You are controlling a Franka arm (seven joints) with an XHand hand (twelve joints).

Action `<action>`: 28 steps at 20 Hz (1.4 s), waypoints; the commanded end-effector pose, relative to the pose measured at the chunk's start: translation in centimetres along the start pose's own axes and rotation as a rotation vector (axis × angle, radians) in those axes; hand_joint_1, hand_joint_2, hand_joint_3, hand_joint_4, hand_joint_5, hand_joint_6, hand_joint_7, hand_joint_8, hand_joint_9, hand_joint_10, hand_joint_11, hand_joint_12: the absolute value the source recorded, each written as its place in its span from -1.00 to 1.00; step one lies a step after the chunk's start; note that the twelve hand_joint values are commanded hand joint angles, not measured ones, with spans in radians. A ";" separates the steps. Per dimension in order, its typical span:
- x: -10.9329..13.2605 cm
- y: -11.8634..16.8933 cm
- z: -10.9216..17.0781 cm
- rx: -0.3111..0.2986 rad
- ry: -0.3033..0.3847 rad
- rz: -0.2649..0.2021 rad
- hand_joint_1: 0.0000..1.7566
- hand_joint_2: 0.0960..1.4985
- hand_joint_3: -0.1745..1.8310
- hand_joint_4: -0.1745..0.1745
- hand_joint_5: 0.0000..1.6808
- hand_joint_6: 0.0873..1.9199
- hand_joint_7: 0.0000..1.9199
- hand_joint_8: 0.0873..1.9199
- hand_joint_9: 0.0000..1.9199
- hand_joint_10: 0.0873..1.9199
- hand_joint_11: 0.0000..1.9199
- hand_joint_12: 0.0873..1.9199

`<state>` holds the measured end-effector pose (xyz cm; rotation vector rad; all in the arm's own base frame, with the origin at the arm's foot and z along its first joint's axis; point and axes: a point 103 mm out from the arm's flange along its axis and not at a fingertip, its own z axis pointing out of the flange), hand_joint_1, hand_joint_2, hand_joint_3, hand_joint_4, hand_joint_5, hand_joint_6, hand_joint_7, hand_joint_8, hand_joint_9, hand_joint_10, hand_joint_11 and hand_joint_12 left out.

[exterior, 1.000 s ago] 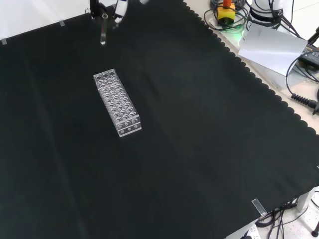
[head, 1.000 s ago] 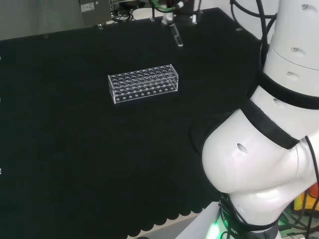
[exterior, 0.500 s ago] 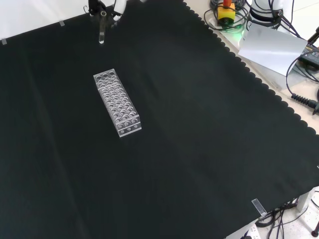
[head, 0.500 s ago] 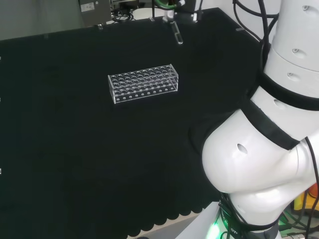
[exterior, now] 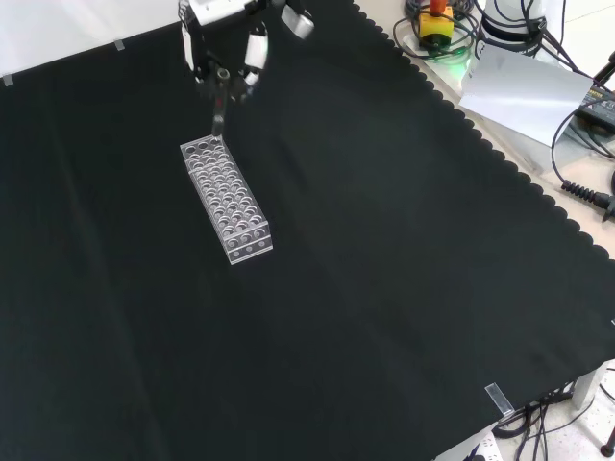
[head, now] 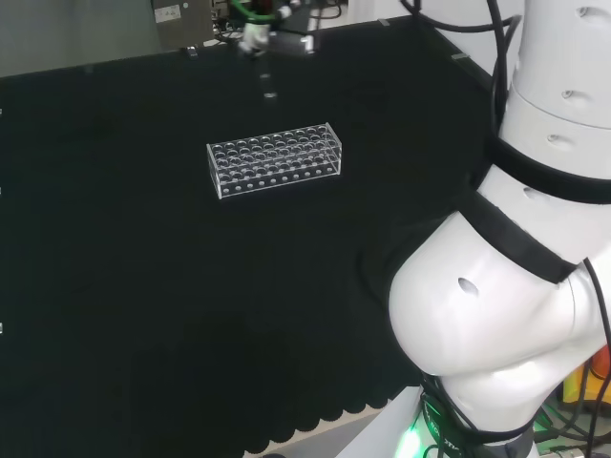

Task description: Shake the test tube.

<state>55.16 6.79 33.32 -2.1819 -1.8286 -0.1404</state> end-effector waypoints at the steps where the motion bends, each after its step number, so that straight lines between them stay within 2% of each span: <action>1: 7.6 -1.3 1.6 0.052 0.080 -0.141 0.63 -0.13 -0.32 -1.00 0.55 -0.78 0.41 -0.25 0.38 -0.55 0.25 -0.10; 5: 8.6 -1.5 1.5 0.055 0.092 -0.162 0.63 -0.13 -0.32 -1.00 0.55 -0.78 0.41 -0.25 0.38 -0.55 0.25 -0.10; 9: 6.3 -1.2 1.0 0.058 0.089 -0.145 0.63 -0.13 -0.32 -1.00 0.55 -0.78 0.41 -0.26 0.38 -0.55 0.25 -0.10; 19: -6.3 0.1 -1.5 -0.032 -0.046 0.128 0.63 -0.13 -0.32 -1.00 0.55 -0.79 0.41 -0.26 0.38 -0.56 0.25 -0.10; 24: -11.7 0.4 -3.5 -0.070 -0.111 0.211 0.63 -0.13 -0.32 -1.00 0.56 -0.79 0.41 -0.26 0.38 -0.56 0.25 -0.10; 28: -14.2 0.6 -4.7 -0.093 -0.137 0.262 0.63 -0.13 -0.32 -1.00 0.56 -0.79 0.41 -0.26 0.38 -0.56 0.25 -0.10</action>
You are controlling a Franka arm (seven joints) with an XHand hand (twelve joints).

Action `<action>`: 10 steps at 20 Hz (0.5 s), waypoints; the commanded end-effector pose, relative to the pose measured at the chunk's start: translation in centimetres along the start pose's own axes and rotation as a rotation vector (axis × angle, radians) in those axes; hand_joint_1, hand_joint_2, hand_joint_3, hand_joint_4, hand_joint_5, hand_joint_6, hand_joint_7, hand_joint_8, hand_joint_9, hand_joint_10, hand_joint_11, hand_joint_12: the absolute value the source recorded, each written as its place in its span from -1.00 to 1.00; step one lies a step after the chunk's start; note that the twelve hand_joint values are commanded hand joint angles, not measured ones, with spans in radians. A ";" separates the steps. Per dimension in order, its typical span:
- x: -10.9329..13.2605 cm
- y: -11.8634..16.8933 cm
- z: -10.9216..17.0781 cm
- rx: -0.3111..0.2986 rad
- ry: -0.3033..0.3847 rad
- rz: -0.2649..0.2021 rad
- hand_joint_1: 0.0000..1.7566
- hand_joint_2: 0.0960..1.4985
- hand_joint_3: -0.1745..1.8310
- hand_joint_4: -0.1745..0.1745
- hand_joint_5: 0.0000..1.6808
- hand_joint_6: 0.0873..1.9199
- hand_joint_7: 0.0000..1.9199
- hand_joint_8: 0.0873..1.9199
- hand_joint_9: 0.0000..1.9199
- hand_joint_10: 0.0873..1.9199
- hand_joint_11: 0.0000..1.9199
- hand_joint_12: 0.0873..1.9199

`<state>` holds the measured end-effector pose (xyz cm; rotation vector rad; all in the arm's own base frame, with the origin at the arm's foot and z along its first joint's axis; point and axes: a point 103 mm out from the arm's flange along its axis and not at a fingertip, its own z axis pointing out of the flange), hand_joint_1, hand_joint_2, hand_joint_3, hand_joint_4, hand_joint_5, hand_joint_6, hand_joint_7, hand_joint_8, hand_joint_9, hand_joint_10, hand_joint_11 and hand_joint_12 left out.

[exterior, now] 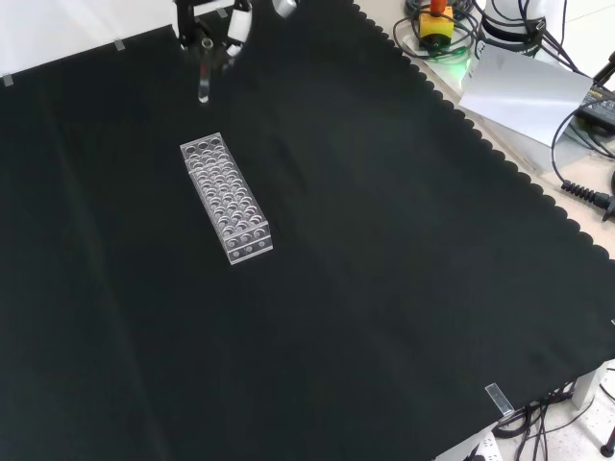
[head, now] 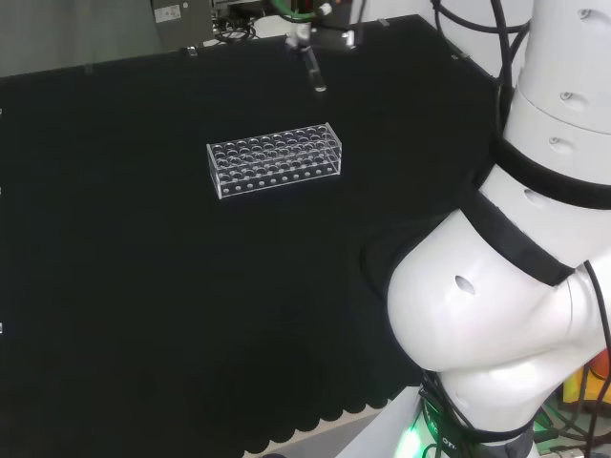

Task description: Shake the test tube.

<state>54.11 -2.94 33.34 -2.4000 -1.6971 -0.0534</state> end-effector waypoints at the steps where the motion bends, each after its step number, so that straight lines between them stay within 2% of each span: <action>1: -5.2 1.2 -1.8 -0.046 -0.045 0.102 0.63 -0.13 -0.32 -1.00 0.56 -0.79 0.41 -0.26 0.38 -0.56 0.25 -0.10; 5: -4.3 1.3 -1.8 -0.043 -0.022 0.083 0.63 -0.13 -0.32 -1.00 0.56 -0.79 0.41 -0.26 0.38 -0.56 0.25 -0.10; 10: 0.7 0.5 -0.1 -0.001 0.025 -0.003 0.63 -0.13 -0.32 -1.00 0.56 -0.80 0.41 -0.26 0.38 -0.56 0.25 -0.10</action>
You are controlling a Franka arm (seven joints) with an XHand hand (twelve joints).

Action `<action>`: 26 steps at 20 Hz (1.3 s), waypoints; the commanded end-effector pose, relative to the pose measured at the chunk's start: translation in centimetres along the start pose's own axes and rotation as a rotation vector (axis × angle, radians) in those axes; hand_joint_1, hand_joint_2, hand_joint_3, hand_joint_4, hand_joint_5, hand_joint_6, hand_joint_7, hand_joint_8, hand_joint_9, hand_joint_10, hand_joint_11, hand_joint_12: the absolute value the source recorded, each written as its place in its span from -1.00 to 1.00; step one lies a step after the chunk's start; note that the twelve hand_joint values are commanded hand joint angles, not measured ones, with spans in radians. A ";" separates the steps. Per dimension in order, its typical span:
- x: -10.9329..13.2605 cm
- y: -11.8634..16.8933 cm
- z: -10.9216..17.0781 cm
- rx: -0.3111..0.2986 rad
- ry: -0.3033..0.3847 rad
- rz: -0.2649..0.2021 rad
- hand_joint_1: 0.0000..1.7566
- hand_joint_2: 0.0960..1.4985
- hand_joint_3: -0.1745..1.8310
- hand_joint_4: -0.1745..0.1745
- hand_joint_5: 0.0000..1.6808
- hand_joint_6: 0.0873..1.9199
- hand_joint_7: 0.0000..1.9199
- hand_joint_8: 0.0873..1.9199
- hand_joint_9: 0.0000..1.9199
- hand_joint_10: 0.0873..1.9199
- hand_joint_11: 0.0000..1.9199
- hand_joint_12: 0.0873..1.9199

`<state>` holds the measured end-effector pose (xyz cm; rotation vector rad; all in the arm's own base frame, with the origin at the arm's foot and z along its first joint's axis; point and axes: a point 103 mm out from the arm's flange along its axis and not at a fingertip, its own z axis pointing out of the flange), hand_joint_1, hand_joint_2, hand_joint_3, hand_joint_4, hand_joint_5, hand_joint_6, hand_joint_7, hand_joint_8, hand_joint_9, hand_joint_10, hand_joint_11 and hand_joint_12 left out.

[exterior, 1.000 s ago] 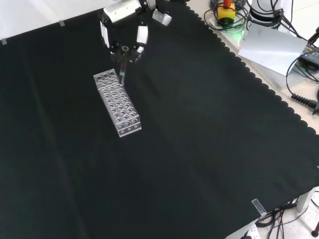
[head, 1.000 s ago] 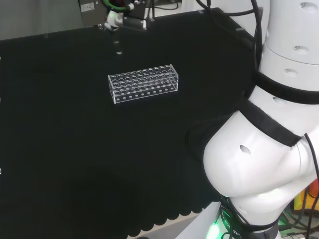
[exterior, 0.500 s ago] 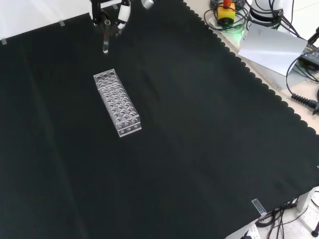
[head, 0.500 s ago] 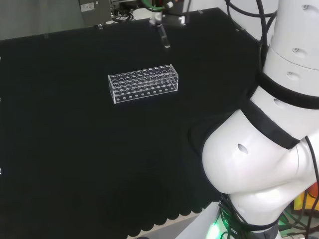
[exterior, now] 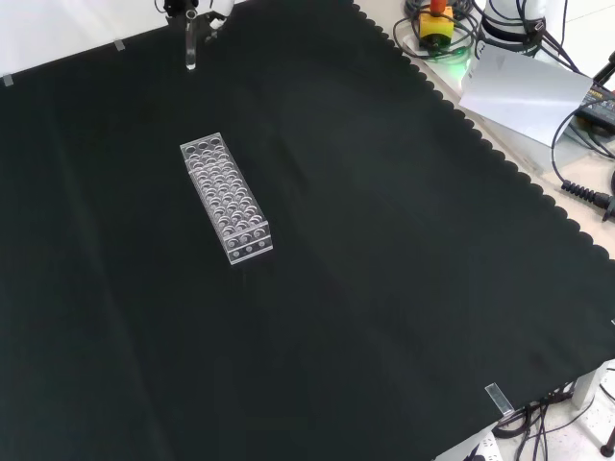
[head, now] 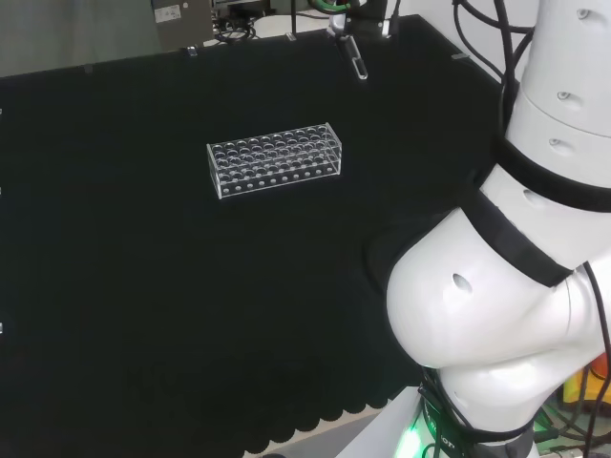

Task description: Shake the test tube.

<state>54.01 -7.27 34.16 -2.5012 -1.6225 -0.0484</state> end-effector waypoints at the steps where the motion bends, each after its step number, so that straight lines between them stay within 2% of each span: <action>1: 6.0 -1.4 1.7 0.048 0.061 -0.104 0.63 -0.13 -0.32 -1.00 0.56 -0.80 0.41 -0.26 0.39 -0.56 0.25 -0.10; 7: 13.2 -4.0 3.2 0.112 0.162 -0.203 0.63 -0.13 -0.32 -1.00 0.56 -0.80 0.42 -0.26 0.39 -0.56 0.25 -0.10; 9: 15.6 -5.3 3.7 0.125 0.176 -0.228 0.63 -0.13 -0.32 -1.00 0.56 -0.80 0.42 -0.26 0.39 -0.56 0.25 -0.10; 12: 18.6 -6.9 4.1 0.143 0.193 -0.282 0.63 -0.13 -0.32 -1.00 0.56 -0.80 0.42 -0.26 0.39 -0.56 0.25 -0.10; 15: 20.4 -7.6 4.1 0.164 0.214 -0.334 0.63 -0.13 -0.32 -1.00 0.56 -0.80 0.42 -0.27 0.39 -0.57 0.25 -0.10; 17: 20.8 -7.7 3.9 0.165 0.223 -0.348 0.63 -0.13 -0.32 -1.00 0.56 -0.80 0.42 -0.27 0.39 -0.57 0.25 -0.10; 21: 19.8 -7.1 3.8 0.163 0.216 -0.332 0.63 -0.13 -0.32 -1.00 0.56 -0.81 0.42 -0.27 0.39 -0.57 0.25 -0.10; 26: 16.0 -5.8 4.3 0.146 0.162 -0.247 0.63 -0.13 -0.32 -1.00 0.56 -0.81 0.42 -0.27 0.39 -0.57 0.25 -0.10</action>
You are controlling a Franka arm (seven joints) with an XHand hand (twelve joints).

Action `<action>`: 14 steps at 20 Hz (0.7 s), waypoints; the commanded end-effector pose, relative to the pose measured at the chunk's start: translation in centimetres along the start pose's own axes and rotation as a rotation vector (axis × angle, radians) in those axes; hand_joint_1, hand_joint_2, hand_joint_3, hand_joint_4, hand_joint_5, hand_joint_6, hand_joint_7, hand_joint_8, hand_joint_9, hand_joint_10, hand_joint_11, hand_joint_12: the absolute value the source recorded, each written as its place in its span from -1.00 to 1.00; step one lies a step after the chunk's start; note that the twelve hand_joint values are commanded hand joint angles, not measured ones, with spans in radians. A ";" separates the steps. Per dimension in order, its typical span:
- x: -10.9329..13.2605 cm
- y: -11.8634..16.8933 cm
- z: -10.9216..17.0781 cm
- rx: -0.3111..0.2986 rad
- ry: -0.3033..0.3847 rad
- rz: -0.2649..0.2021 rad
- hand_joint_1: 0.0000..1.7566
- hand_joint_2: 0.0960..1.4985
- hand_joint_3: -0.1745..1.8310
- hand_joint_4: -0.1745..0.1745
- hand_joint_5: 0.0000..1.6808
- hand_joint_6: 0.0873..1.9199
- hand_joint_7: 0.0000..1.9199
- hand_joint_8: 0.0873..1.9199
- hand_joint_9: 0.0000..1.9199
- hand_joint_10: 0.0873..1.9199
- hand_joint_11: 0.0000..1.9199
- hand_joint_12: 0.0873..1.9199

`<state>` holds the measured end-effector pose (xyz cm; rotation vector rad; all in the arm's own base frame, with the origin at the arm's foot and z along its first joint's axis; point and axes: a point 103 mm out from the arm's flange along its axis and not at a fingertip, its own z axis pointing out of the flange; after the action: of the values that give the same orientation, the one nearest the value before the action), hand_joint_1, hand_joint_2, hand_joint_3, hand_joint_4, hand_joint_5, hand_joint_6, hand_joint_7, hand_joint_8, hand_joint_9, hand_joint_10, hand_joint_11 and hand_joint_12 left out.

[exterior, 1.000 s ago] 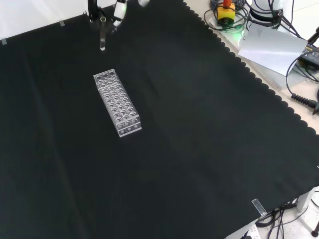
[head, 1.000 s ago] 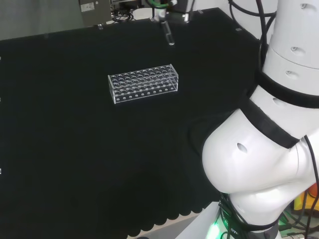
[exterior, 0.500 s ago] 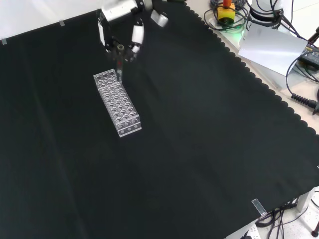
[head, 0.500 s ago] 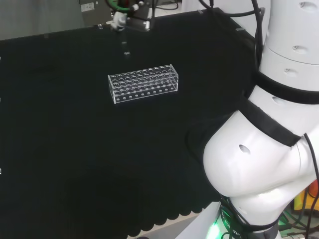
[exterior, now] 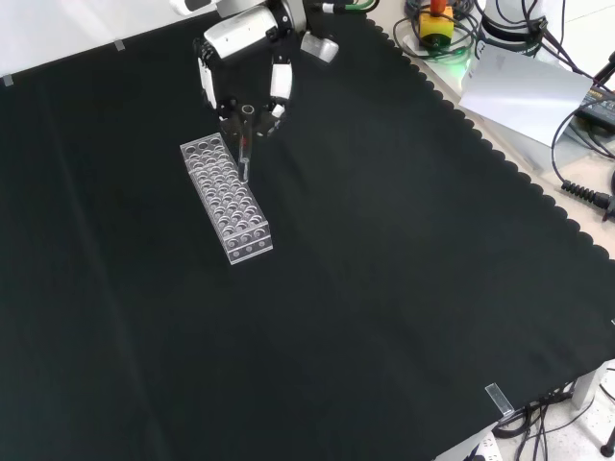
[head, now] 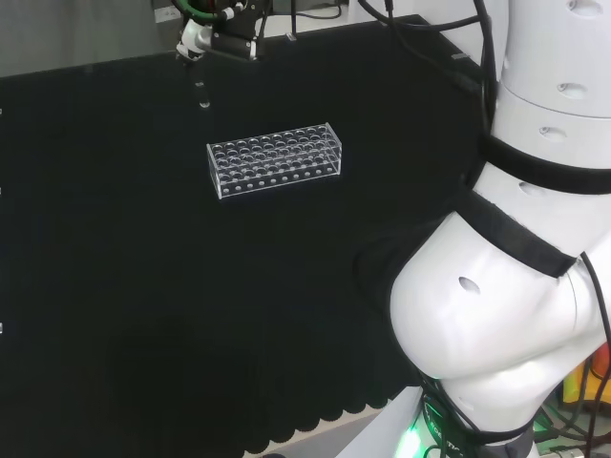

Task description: Shake the test tube.

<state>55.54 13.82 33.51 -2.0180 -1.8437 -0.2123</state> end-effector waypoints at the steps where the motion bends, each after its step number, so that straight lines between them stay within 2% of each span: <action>1: -4.9 0.0 -0.5 -0.019 -0.059 0.106 0.63 -0.13 -0.32 -1.00 0.56 -0.81 0.42 -0.27 0.39 -0.57 0.25 -0.10; 8: -12.6 0.2 -3.2 -0.074 -0.119 0.259 0.63 -0.13 -0.32 -1.00 0.57 -0.81 0.42 -0.27 0.39 -0.57 0.25 -0.10; 14: -17.3 -0.1 -6.1 -0.123 -0.195 0.320 0.63 -0.13 -0.32 -1.00 0.57 -0.81 0.42 -0.27 0.39 -0.57 0.25 -0.09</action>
<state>54.80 0.34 31.98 -2.3501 -1.6614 -0.0742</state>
